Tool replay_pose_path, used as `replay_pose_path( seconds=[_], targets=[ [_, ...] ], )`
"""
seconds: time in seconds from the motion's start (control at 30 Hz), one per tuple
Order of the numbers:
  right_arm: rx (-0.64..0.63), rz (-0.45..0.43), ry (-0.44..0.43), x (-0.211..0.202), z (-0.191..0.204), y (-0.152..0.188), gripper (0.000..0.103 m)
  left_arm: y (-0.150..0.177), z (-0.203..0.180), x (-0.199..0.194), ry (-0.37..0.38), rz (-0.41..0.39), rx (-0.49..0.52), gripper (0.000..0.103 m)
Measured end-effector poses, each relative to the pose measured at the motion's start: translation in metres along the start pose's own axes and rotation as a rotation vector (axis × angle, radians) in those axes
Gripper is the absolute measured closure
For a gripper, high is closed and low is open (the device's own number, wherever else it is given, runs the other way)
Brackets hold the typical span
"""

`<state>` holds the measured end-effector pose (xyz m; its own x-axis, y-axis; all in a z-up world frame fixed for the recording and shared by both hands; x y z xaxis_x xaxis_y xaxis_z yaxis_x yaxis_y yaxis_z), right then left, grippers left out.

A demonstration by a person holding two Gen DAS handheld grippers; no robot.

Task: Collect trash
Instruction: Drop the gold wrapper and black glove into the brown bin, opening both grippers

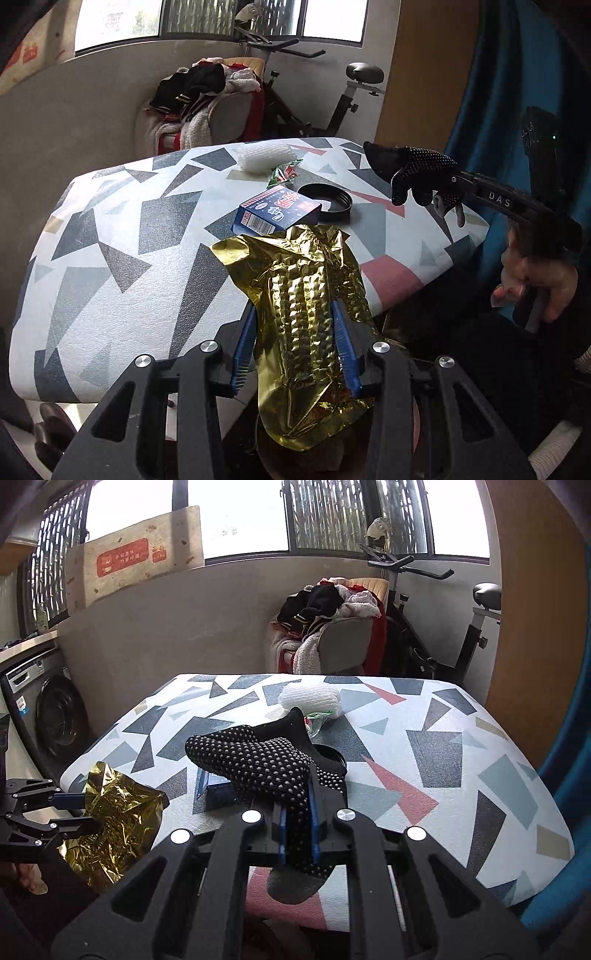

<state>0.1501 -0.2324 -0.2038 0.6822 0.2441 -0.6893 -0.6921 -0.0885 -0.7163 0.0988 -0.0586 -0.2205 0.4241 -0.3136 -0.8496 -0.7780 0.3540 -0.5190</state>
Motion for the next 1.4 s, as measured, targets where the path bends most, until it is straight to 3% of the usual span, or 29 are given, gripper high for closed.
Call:
replay_pose_path(
  seconds=[0.17,0.23,0.3,0.57,0.67,0.87,1.03,1.2,1.4],
  targets=[
    [0.016,-0.005,-0.018,-0.020,0.014,0.021,0.090,0.027,-0.027,0.003,0.035,0.024,0.047,0.061],
    [0.025,-0.002,-0.028,-0.024,0.018,0.030,0.090,0.031,-0.036,-0.001,0.070,0.011,0.055,0.048],
    [0.023,0.007,-0.027,-0.024,0.022,0.039,0.090,0.032,-0.038,-0.009,0.059,-0.025,0.052,0.035],
    [-0.004,0.088,-0.107,-0.010,0.050,0.080,0.090,0.040,-0.011,-0.039,-0.023,-0.125,0.005,0.018],
    [-0.044,0.119,-0.135,-0.002,0.062,0.094,0.090,0.048,0.004,-0.043,-0.092,-0.140,0.001,0.017],
    [-0.073,0.188,-0.156,0.015,0.073,0.114,0.090,0.064,0.022,-0.047,-0.157,-0.177,-0.020,0.014],
    [-0.105,0.228,-0.176,0.024,0.082,0.122,0.090,0.065,0.033,-0.047,-0.175,-0.189,-0.064,0.012],
    [-0.155,0.262,-0.179,0.032,0.093,0.130,0.090,0.068,0.048,-0.037,-0.158,-0.150,-0.134,0.012],
    [-0.185,0.290,-0.181,0.039,0.102,0.136,0.090,0.069,0.049,-0.028,-0.160,-0.117,-0.140,0.012]
  ],
)
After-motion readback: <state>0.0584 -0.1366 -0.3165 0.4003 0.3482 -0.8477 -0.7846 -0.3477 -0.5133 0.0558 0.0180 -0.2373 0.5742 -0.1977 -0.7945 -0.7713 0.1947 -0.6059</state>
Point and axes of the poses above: each gripper's, at about its wrist camera, not at the fingertips, and x roughly the way its jaws point, z to its left, y to its underside, the point moved 10 cm from there along x, roughly the way its jaws point, and after that the axes turned 15 degrees about z, right-handed, at the moved point
